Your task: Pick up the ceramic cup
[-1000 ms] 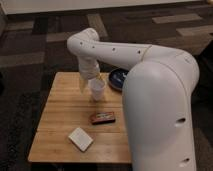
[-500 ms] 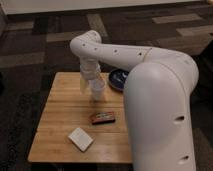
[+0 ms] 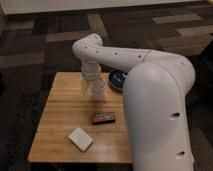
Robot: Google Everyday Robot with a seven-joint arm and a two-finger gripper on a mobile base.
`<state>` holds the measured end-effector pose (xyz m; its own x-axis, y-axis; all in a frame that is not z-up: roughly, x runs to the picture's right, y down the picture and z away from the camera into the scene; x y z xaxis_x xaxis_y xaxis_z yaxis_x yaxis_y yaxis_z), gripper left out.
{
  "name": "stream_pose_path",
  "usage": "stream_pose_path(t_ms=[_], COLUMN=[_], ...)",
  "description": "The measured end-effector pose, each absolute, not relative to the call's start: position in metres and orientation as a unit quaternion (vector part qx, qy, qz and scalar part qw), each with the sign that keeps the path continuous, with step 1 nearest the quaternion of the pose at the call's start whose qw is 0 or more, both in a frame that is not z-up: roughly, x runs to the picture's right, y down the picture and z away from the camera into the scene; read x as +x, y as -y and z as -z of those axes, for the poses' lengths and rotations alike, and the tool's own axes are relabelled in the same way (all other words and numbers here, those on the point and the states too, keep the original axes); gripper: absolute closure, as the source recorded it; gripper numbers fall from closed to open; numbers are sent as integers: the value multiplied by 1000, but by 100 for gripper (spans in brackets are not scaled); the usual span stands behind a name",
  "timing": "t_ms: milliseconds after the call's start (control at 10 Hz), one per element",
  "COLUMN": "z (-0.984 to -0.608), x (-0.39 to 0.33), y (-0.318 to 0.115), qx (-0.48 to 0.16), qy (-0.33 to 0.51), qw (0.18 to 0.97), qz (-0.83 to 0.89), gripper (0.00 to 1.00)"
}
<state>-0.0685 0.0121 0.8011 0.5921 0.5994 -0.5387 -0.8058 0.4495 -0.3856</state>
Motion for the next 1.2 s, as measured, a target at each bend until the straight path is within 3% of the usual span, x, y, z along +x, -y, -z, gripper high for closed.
stream_pose_path(t_ms=[500, 600, 1100, 1200], z=[-818, -820, -814, -810], x=[-65, -67, -69, -68], y=[-22, -23, -14, -12], qx=[-316, -315, -294, -289], qy=[-171, -170, -179, -182], qw=[840, 841, 841, 840], qz=[-407, -406, -417, -422], gripper=[36, 42, 94, 99])
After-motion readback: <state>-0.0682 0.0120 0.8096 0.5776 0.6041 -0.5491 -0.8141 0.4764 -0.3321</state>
